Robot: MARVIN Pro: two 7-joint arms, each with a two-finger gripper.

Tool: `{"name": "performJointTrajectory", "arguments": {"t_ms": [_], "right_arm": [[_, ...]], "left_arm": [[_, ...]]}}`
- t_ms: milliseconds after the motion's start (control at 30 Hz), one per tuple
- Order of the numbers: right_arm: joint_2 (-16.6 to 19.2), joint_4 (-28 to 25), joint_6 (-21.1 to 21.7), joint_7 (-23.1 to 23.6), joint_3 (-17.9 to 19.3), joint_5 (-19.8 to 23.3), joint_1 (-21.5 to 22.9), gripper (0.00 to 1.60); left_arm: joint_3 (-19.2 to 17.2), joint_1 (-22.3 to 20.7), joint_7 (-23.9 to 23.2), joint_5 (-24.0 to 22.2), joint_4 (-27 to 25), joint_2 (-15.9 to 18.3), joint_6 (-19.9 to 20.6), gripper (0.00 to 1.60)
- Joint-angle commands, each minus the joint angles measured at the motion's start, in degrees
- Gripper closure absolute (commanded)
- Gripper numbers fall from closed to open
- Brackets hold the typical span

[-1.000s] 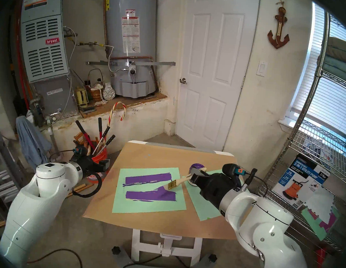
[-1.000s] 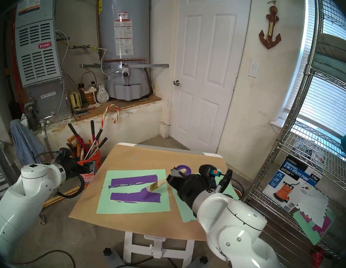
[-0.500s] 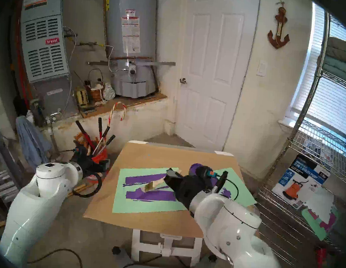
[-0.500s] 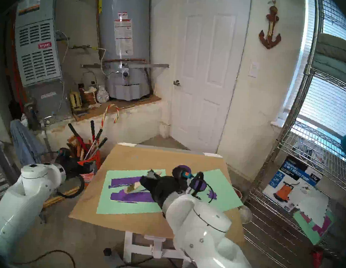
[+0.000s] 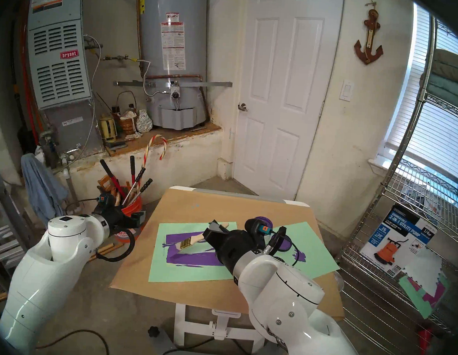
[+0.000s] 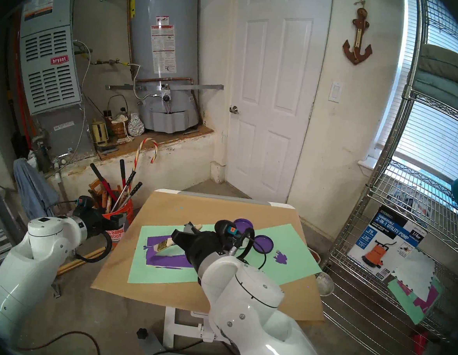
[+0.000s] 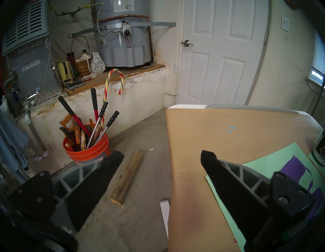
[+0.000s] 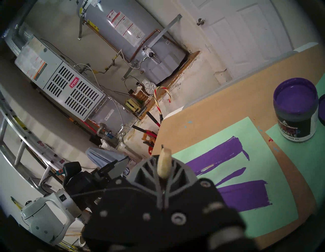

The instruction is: Pick up brush, dip the brush into paint, and paint the wood

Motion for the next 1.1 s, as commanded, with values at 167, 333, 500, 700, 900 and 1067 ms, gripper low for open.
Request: {"name": "performJointTrajectory", "arguments": {"t_ms": [167,333,500,700,900,1067], "right_arm": [[1.0,0.5,-4.7,-1.5,-3.3,1.9,2.7,1.60],[2.3,0.5,-5.7,-1.8,-4.0,2.0,2.3,1.60],[2.8,0.8,-6.5,-2.3,-4.8,2.1,2.8,1.60],[3.1,1.2,-7.1,-2.5,-5.3,2.1,3.3,1.60],[3.4,2.2,-8.0,-2.8,-6.4,1.9,4.2,1.60],[3.4,2.4,-8.6,-2.8,-6.7,1.8,4.3,1.60]], "left_arm": [[-0.6,-0.2,0.1,-0.1,-0.9,0.1,-0.1,0.00],[-0.6,-0.2,0.1,-0.1,-1.0,0.1,-0.1,0.00],[-0.6,-0.2,0.1,-0.1,-1.0,0.1,-0.1,0.00],[-0.6,-0.2,0.1,-0.1,-0.9,0.1,-0.1,0.00],[-0.6,-0.2,0.1,-0.1,-0.9,0.1,-0.1,0.00],[-0.6,-0.2,0.1,-0.1,-0.9,0.1,-0.1,0.00]]}}
